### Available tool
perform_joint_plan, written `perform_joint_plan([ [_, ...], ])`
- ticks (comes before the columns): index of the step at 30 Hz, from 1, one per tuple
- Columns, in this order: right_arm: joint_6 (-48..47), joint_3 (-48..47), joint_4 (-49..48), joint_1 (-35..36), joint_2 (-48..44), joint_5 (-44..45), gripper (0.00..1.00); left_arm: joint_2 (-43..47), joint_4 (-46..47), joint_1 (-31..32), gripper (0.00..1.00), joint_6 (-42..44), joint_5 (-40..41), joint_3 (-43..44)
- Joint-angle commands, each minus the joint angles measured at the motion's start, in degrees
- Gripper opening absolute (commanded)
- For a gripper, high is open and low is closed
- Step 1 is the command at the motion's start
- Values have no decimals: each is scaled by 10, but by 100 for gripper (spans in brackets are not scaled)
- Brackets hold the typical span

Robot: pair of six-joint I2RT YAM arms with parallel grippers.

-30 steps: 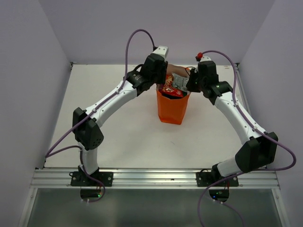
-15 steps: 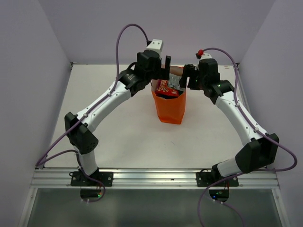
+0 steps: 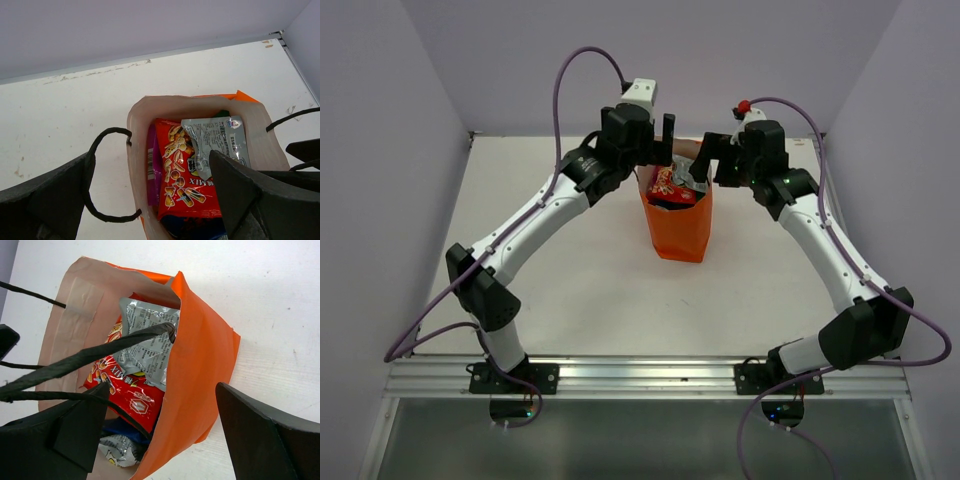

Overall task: Place the snacks into the paper bag
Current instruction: Adjust the paper bag at the center of the board, then reset both arms

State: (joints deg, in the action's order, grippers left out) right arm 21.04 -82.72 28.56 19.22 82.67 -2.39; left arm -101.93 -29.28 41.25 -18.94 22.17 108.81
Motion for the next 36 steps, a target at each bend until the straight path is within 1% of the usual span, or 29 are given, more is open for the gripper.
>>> perform_joint_plan([
  [1, 7, -27, -29, 1, -24, -24, 92, 32, 20, -1, 100, 13, 25, -4],
  [10, 2, -24, -28, 1, -37, -20, 96, 40, 16, -1, 100, 27, 55, -7],
  [19, -2, -26, -26, 1, -46, -20, 97, 51, 19, -1, 100, 32, 79, -9],
  [21, -7, -26, -26, 2, -50, -28, 97, 59, 32, -2, 100, 32, 86, -18],
  [22, -7, -26, -26, 1, -52, -31, 98, 73, 56, -1, 100, 36, 87, -37],
  [25, -11, -24, -30, 1, -63, -30, 99, 93, 85, -1, 100, 39, 96, -61],
  [34, -32, -20, -27, 1, -95, -10, 99, 108, 94, -2, 100, 41, 93, -65],
  [36, -37, -11, -33, 0, -103, 12, 99, 113, 99, -2, 100, 42, 93, -71],
])
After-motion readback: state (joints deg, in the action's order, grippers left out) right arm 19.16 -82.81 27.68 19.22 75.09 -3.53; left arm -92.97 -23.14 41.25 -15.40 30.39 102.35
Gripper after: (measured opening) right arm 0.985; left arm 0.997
